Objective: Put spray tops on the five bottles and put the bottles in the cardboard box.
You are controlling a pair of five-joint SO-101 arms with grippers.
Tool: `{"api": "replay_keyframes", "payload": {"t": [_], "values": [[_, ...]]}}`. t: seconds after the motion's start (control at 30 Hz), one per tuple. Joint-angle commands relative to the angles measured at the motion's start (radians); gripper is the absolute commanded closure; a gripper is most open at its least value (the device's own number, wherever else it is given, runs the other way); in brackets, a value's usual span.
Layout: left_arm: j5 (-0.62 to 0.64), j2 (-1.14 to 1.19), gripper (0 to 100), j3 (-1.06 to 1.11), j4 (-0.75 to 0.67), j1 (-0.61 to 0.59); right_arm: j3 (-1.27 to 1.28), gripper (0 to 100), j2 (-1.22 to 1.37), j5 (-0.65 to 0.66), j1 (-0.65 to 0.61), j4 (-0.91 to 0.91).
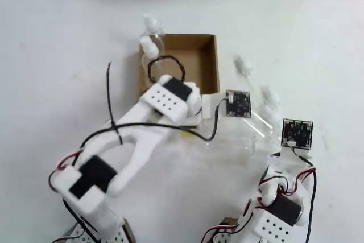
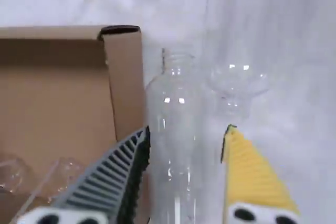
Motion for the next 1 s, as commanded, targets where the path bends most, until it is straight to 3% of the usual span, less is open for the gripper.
{"api": "replay_keyframes", "payload": {"t": [0.0,0.4,0.97], "values": [[-0.014,0.045,77,-0.098,0.011,-0.027,0.008,98.3,-0.012,0.008,-0.001,0.007],[-0.014,0.165,77,-0.149,0.014,-0.018,0.008,98.3,-0.012,0.008,-0.001,0.007],[-0.009,0.163,77,-0.115,0.224,-0.018,0.008,98.3,-0.012,0.008,-0.001,0.007]]}}
